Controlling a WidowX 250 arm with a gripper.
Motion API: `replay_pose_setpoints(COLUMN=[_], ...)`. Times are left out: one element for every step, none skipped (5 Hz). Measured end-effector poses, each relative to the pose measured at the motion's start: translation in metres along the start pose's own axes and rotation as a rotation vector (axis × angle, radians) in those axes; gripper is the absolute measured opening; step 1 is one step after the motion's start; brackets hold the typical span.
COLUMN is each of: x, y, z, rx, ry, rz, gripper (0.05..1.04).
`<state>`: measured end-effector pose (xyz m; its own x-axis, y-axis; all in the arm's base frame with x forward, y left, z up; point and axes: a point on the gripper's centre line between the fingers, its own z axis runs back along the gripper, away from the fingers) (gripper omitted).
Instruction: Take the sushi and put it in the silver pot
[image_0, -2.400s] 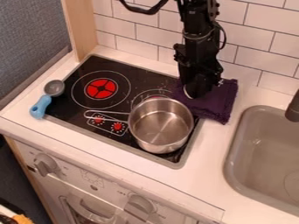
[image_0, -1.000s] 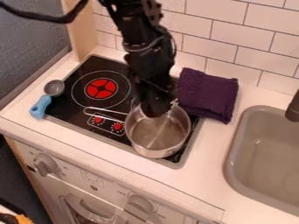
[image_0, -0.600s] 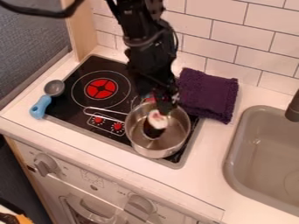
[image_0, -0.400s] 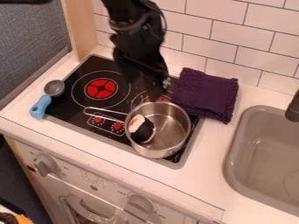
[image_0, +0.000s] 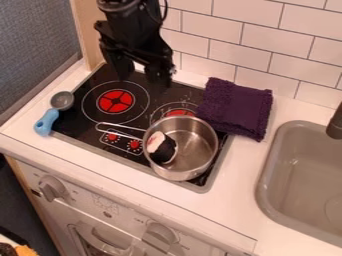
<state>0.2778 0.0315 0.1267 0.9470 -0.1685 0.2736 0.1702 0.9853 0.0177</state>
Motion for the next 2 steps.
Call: replay_pose_setpoints(x=[-0.0038, -0.0031], y=[0.0010, 0.0012], z=[-0.0081, -0.0075], rx=[-0.014, -0.013], ry=[0.043, 0.042], rz=[0.006, 0.006], gripper=[1.001, 1.001])
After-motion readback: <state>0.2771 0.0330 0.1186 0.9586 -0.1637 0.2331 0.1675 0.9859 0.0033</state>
